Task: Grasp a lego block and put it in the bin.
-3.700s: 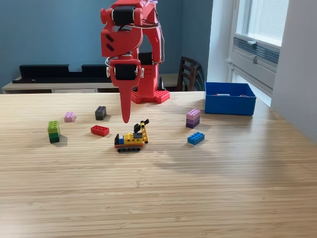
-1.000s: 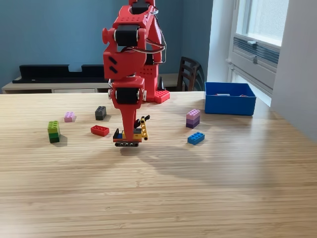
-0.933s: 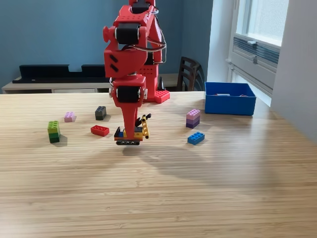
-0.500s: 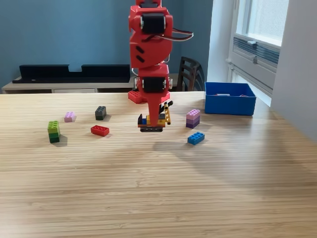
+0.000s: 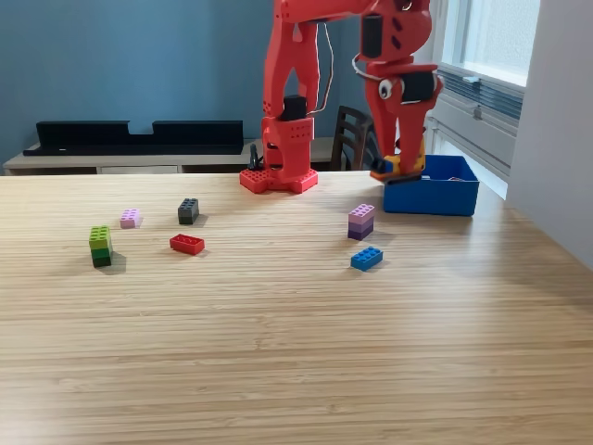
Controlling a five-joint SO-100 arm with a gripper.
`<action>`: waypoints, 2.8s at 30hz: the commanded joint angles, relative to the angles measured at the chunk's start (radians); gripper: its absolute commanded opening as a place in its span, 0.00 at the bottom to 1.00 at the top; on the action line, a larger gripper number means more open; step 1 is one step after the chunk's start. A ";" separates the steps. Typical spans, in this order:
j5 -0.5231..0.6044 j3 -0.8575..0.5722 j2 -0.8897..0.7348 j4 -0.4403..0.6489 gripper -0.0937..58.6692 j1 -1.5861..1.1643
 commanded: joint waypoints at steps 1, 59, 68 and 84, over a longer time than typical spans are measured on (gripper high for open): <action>0.023 -0.012 0.132 0.038 0.00 -0.199; -0.077 -0.002 0.146 0.044 0.00 0.071; -0.193 -0.023 0.138 0.044 0.00 0.437; -0.212 -0.005 0.135 0.043 0.00 0.568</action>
